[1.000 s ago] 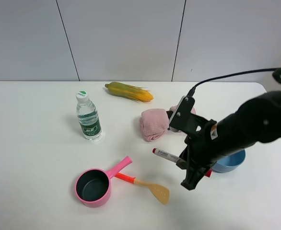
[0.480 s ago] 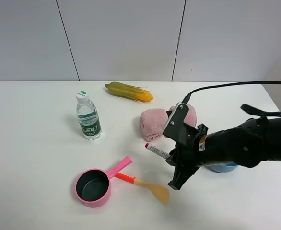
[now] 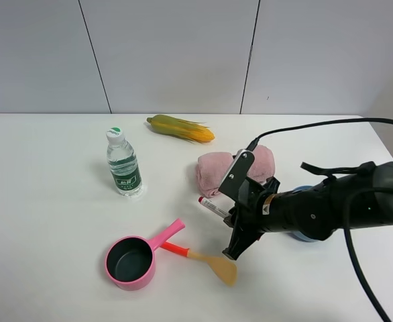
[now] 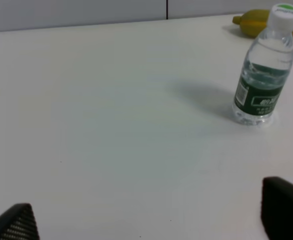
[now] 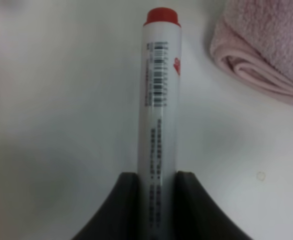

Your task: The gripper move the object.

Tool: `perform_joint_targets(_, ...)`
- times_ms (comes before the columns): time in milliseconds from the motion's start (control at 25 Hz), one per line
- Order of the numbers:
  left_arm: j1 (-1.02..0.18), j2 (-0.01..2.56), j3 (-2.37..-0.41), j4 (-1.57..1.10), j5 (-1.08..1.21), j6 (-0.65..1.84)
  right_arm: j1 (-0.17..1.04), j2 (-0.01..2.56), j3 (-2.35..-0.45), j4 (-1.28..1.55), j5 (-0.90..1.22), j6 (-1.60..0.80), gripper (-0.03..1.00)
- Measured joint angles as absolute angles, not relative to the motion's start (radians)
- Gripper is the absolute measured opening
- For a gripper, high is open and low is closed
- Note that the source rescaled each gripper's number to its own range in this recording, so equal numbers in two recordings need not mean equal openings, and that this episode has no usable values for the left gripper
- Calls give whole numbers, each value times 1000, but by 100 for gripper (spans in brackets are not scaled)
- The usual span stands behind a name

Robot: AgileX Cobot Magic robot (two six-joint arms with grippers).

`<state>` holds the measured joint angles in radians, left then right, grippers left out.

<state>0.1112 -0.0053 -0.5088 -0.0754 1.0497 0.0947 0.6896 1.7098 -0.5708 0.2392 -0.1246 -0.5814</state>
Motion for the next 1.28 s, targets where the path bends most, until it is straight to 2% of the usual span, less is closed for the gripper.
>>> perform_joint_targets(720, 111, -5, -509, -75, 1050, 95, 690, 1709, -571, 281, -108, -581, 2)
perform_joint_targets(800, 111, -5, -509, -75, 1050, 95, 690, 1697, -571, 281, -108, -581, 14)
perform_joint_targets(920, 111, -5, -509, -75, 1050, 95, 690, 1674, -571, 283, -108, -575, 42)
perform_joint_targets(1000, 111, -5, -509, -75, 1050, 95, 690, 1665, -571, 286, -107, -564, 55)
perform_joint_targets(1120, 111, -5, -509, -75, 1050, 95, 690, 1662, -571, 288, -101, -560, 62)
perform_joint_targets(1280, 111, -5, -509, -75, 1050, 95, 690, 1639, -570, 289, -61, -560, 64)
